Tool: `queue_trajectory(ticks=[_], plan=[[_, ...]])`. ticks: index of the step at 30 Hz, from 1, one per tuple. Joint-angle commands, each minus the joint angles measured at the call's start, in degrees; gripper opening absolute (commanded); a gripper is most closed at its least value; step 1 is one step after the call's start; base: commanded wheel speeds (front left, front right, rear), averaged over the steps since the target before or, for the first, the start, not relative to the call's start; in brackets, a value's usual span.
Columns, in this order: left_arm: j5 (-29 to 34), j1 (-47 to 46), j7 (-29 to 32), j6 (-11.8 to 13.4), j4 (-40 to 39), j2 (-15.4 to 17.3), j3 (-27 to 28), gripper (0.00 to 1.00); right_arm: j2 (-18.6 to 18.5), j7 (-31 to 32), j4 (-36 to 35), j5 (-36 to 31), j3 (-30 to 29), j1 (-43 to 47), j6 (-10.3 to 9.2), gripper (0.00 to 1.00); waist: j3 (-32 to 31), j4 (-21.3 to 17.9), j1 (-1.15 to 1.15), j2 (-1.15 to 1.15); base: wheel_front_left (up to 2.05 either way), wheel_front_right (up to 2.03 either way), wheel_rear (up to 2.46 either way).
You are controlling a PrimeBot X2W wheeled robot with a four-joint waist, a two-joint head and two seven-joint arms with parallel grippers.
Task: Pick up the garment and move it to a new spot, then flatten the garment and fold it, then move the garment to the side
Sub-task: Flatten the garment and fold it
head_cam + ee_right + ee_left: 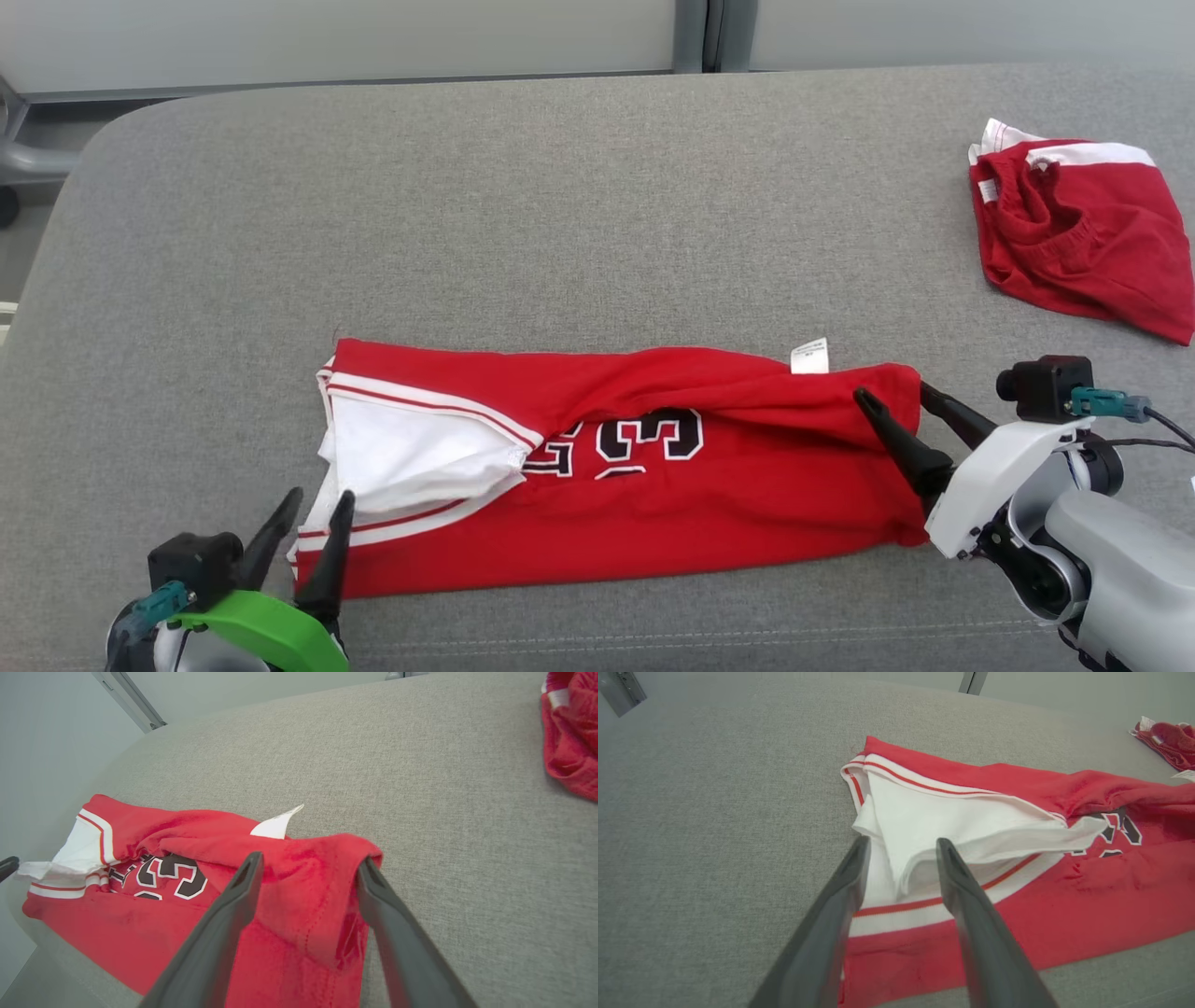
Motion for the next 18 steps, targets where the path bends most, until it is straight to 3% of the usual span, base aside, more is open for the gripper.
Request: queue_trajectory(ticks=[1, 18], plan=[[0.8, 0.8, -0.1, 0.1, -0.4, -0.3, 0.9, 1.00, -0.3, -0.2, 0.1, -0.7, -0.7, 0.9, -0.01, 1.00, -0.2, 0.1, 0.00, 0.00, 0.00, 0.00, 0.00], [14.4, 8.8, -0.1, 0.1, -13.0, -10.5, 20.7, 1.00, -1.3, -0.2, -2.5, -5.3, -10.9, 10.4, -0.01, 1.00, -3.4, 0.6, 0.00, 0.00, 0.00, 0.00, 0.00]])
